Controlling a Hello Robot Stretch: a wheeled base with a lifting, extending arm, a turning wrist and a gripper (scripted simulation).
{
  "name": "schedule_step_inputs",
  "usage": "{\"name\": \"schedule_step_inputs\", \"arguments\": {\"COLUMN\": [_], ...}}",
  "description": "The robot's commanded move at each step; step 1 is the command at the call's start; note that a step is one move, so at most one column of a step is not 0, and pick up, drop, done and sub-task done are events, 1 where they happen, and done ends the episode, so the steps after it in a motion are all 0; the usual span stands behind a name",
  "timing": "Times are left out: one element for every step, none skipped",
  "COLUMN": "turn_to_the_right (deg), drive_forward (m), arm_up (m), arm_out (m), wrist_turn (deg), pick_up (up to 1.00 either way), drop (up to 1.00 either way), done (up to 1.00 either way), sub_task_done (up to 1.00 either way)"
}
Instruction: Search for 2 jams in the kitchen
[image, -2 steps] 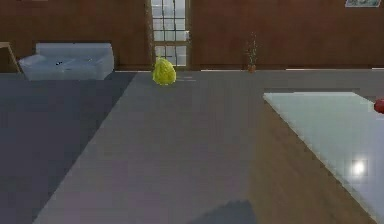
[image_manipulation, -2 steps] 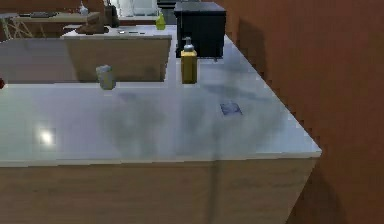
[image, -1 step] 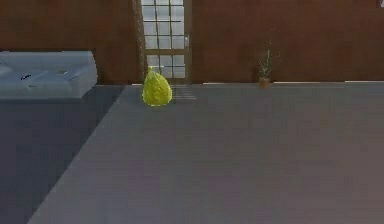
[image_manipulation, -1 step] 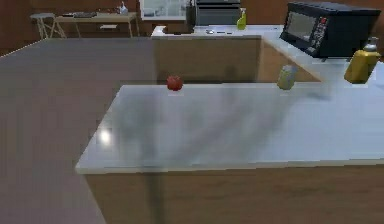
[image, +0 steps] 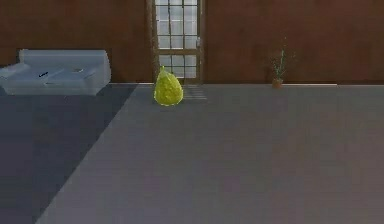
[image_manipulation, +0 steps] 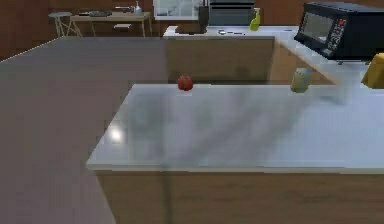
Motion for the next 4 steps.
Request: {"name": "schedule_step_inputs", "arguments": {"turn_to_the_right": [0.0, 42.0, 0.0, 45.0], "drive_forward": [0.45, 0.0, 0.45, 0.0], "arm_up": [0.0, 0.0, 0.0, 0.0], "arm_out": [0.0, 0.0, 0.0, 0.0], "wrist_turn": [0.0, 0.0, 0.0, 0.0], "pick_up": [0.0, 0.0, 0.0, 0.0], "drop": [0.0, 0.0, 0.0, 0.0], "done": [0.0, 0.0, 0.0, 0.0], "sub_task_done": [0.0, 0.0, 0.0, 0.0]}}
